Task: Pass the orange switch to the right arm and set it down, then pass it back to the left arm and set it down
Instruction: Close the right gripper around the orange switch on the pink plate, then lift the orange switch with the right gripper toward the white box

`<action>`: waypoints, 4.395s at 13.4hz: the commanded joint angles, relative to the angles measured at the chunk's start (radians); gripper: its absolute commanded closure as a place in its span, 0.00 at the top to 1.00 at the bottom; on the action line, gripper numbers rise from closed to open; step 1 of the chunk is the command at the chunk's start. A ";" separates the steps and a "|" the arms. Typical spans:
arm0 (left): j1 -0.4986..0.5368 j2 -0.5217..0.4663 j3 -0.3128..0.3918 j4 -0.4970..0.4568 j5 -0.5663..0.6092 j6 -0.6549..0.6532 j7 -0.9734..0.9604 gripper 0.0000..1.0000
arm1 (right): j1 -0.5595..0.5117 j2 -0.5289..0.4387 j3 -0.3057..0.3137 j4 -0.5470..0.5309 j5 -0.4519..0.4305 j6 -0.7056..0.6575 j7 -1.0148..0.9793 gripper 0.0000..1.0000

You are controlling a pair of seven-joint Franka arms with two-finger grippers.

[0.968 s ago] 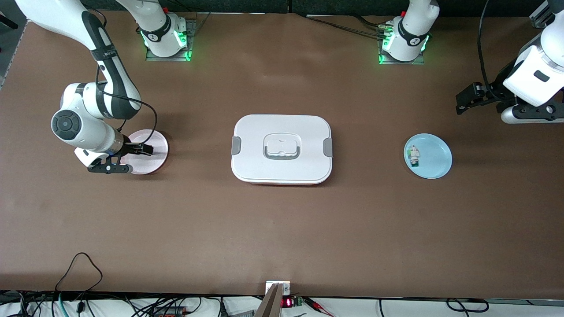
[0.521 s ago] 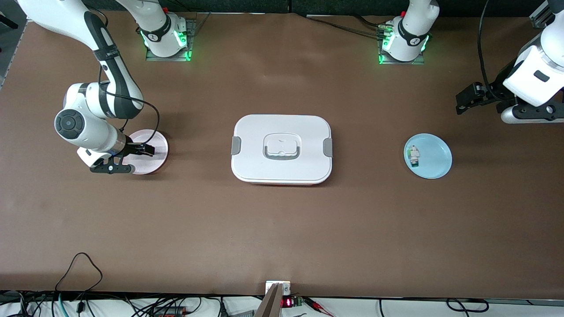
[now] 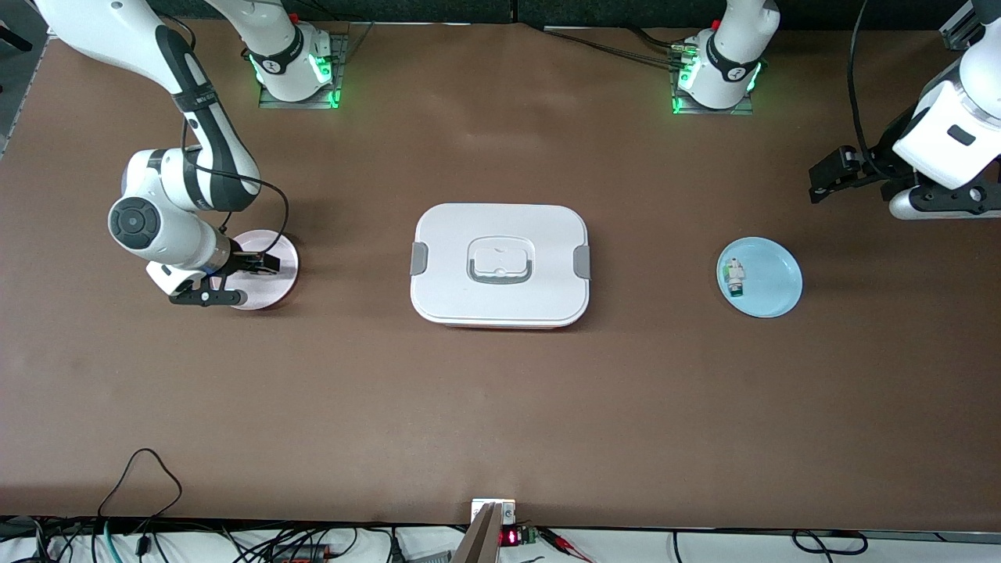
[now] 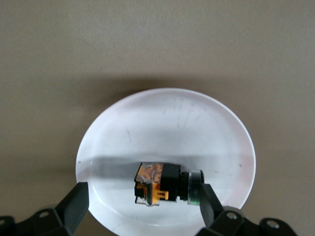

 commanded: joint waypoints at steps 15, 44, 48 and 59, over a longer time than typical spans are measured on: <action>0.002 0.004 0.000 0.015 0.014 -0.002 0.024 1.00 | -0.024 0.028 0.012 -0.042 -0.140 0.081 0.052 1.00; 0.002 0.008 0.000 0.019 0.012 -0.002 0.024 1.00 | -0.048 0.046 0.018 -0.087 -0.141 0.127 -0.017 0.31; 0.002 0.008 0.000 0.019 0.014 -0.002 0.024 1.00 | -0.053 0.022 0.040 -0.077 -0.132 0.125 -0.009 0.30; 0.002 0.008 0.000 0.019 0.012 -0.002 0.024 1.00 | -0.019 -0.207 0.165 0.008 -0.132 0.106 -0.023 0.30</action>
